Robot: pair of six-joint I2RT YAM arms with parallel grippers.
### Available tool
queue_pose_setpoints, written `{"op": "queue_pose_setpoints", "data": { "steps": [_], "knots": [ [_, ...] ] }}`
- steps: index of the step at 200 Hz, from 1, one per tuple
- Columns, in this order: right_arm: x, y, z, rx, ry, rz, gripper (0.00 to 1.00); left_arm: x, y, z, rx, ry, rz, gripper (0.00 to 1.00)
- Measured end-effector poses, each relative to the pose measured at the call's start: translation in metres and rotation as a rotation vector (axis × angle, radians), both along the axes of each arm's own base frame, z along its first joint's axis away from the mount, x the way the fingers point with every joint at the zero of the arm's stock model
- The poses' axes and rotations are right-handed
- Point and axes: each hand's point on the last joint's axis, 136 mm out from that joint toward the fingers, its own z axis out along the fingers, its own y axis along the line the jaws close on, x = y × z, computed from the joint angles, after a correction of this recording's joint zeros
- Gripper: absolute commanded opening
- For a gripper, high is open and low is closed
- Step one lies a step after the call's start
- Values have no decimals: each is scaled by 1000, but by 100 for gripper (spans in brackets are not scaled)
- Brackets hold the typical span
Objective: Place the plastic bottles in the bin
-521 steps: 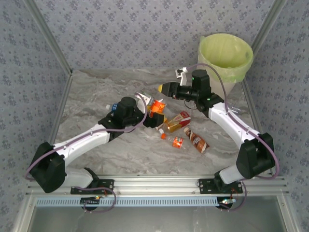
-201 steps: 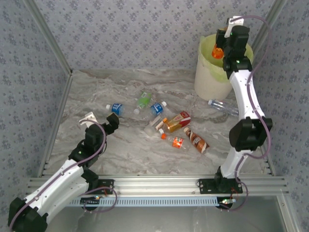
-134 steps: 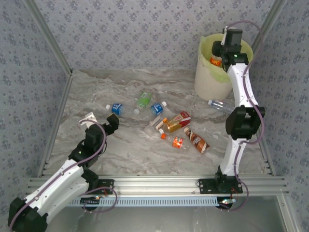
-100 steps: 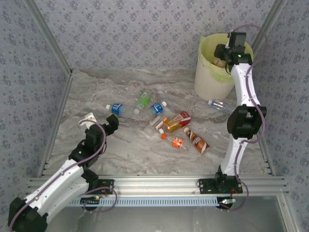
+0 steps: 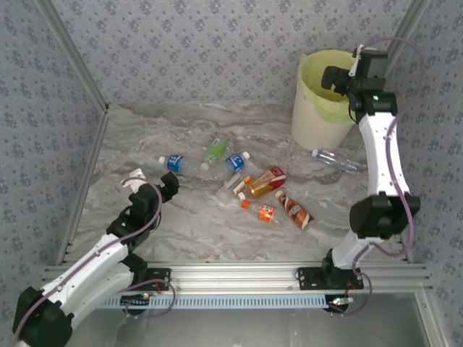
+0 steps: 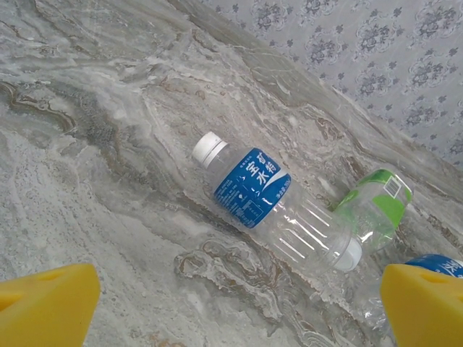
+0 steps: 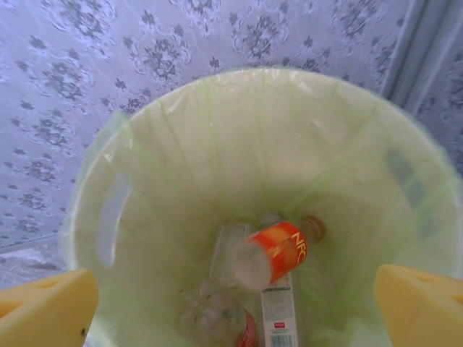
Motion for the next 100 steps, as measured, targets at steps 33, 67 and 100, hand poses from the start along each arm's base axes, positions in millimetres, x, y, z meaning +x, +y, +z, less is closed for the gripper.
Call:
{"op": "queue_pose_setpoints", "data": {
  "steps": [33,67,100],
  "knots": [
    [-50,-1,-2,-4,-17,-7,100,1,1,-5,9,16,5,99],
    [-88,-4,-50,-8,60,17,100,2,3,-7,5,23,18,99],
    [-106,-16,-117,-12,194,78,100,4,5,-12,14,39,30,100]
  ]
}}
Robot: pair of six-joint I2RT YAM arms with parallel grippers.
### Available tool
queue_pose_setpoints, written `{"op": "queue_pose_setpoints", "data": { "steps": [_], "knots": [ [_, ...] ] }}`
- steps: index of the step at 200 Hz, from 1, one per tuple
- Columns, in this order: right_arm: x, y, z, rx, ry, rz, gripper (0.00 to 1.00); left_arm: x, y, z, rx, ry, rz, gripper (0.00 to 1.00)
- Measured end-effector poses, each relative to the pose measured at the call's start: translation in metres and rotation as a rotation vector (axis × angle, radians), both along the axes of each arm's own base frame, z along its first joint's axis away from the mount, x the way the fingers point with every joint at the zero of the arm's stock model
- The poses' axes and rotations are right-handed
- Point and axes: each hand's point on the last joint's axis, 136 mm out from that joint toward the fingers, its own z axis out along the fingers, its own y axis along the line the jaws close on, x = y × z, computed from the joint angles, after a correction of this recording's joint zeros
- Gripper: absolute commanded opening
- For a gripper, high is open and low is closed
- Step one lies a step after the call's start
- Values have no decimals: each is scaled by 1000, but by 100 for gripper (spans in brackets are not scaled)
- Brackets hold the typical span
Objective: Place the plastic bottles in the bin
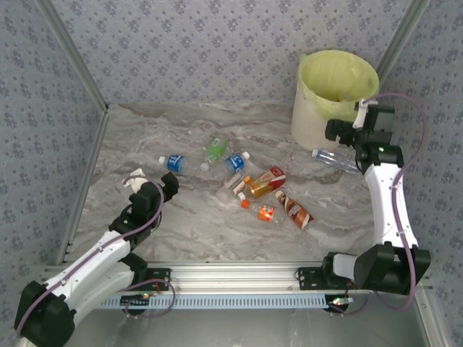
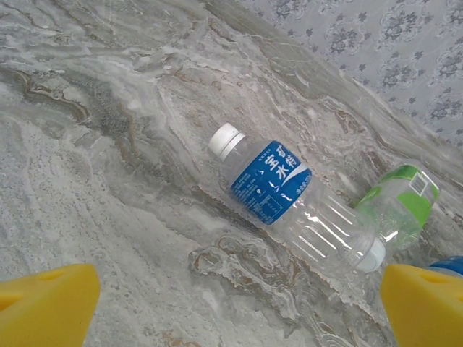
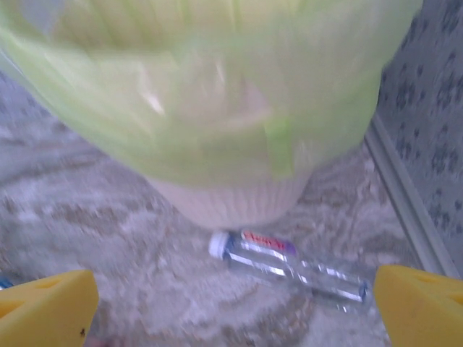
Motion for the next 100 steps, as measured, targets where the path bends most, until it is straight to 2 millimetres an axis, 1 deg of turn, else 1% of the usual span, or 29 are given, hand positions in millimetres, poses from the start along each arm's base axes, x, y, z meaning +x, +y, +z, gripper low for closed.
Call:
{"op": "queue_pose_setpoints", "data": {
  "steps": [18,41,71,100],
  "knots": [
    [-6,-7,-37,-6,83,41,100,2,2,-1,-1,3,10,100],
    [-5,-3,-76,-37,180,141,100,4,1,-2,-9,0,16,100],
    [1,-1,-115,-126,281,280,100,4,2,-4,-8,9,22,100],
    [-1,-4,-149,-270,354,440,100,4,3,-5,-7,11,22,99]
  ]
}}
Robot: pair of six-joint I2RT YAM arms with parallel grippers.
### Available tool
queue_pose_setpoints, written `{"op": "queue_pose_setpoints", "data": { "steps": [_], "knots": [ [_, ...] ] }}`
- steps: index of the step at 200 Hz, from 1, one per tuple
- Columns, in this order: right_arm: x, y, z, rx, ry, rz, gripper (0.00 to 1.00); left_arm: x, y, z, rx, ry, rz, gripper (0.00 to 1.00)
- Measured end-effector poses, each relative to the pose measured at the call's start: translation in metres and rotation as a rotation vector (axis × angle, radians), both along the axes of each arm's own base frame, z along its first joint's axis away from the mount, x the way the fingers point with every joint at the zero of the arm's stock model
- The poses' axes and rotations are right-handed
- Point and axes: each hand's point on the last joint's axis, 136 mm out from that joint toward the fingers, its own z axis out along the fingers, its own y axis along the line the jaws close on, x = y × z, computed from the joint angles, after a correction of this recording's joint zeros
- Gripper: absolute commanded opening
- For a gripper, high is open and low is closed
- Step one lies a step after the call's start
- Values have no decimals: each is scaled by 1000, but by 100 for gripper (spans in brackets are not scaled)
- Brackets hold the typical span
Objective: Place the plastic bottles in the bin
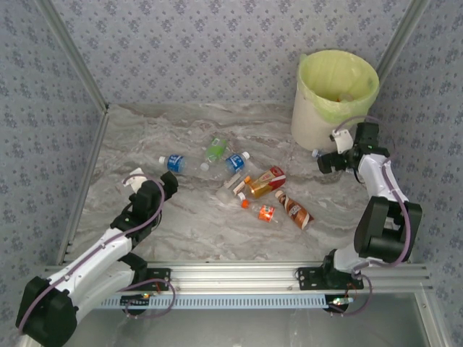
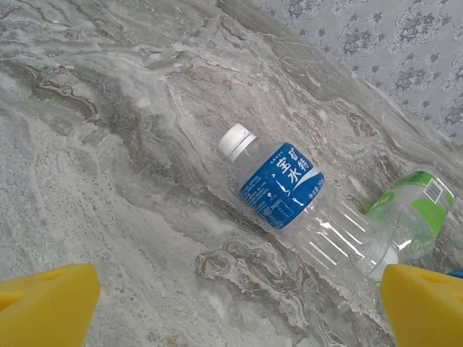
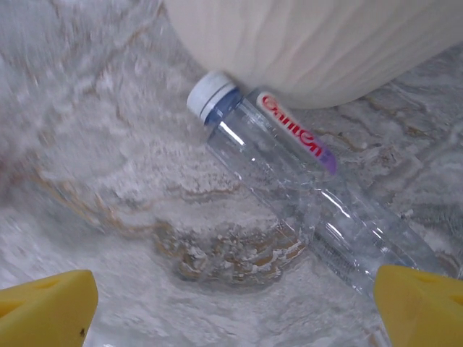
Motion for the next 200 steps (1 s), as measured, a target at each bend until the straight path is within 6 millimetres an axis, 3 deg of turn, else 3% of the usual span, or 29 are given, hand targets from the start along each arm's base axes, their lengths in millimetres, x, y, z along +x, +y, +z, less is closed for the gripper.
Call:
{"op": "queue_pose_setpoints", "data": {
  "steps": [77,110,150,178,200],
  "knots": [
    [7,-29,-64,-295,108,412,100,-5,7,2,-7,-2,29,99],
    [26,-41,-65,-374,99,473,100,-9,16,13,-29,-45,66,100],
    [42,-45,-67,-377,91,490,100,-18,27,6,-36,-50,110,99],
    [46,-45,-70,-342,117,504,98,-20,30,1,-31,-46,119,100],
    [33,-38,-78,-291,170,525,96,-20,31,2,-29,-48,121,99]
  ]
}}
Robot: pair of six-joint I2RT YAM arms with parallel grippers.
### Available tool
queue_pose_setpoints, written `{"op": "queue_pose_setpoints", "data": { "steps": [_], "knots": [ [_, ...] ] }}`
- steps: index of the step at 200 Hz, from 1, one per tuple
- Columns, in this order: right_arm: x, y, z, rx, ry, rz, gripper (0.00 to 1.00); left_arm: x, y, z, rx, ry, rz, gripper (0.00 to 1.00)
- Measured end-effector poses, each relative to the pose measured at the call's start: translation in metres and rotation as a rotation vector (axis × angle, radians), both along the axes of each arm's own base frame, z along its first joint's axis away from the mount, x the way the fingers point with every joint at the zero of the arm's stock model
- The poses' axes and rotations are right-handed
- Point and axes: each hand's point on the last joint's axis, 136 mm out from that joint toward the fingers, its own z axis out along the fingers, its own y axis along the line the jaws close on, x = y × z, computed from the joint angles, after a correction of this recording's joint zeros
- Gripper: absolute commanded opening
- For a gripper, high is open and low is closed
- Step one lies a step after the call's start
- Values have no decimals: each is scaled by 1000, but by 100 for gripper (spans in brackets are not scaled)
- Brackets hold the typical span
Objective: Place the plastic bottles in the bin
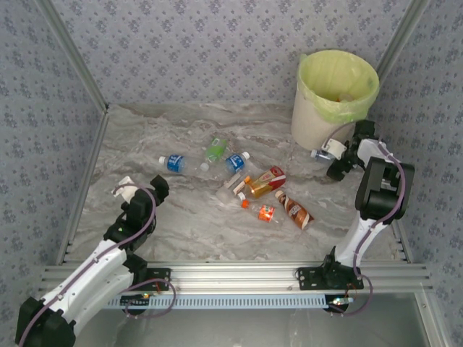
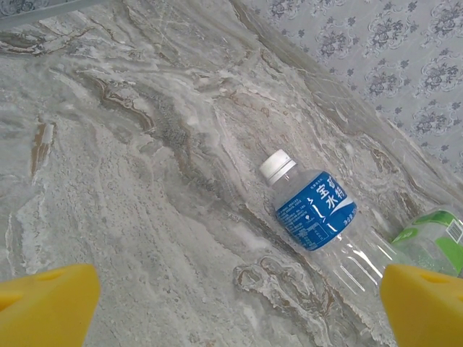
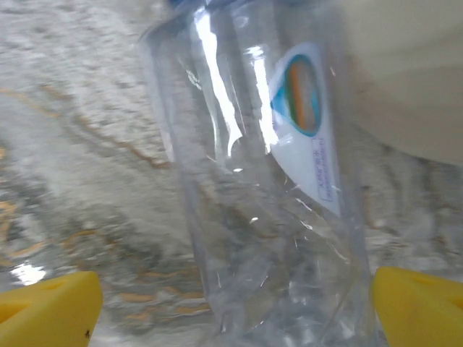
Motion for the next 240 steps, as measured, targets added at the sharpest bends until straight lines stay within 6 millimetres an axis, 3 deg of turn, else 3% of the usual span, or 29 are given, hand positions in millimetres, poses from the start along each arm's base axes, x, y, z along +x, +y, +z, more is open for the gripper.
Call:
{"op": "queue_pose_setpoints", "data": {
  "steps": [14,30,66,91,123,160,240],
  "knots": [
    [-8,6,-3,17,38,8,94,0,0,0,0,1,0,100],
    [-14,12,-5,22,64,19,78,0,0,0,1,1,0,99],
    [-20,29,-4,21,81,44,65,-1,0,-3,3,7,1,99],
    [-21,36,-3,-12,84,57,78,-2,2,-8,8,15,3,99],
    [-18,40,-6,-69,92,58,78,-3,3,-11,10,19,7,99],
    [-21,37,-27,-103,162,33,65,-4,4,-8,-1,-2,8,99],
    [-24,24,-14,-165,133,15,46,-11,13,-2,-8,-36,35,99]
  ]
}}
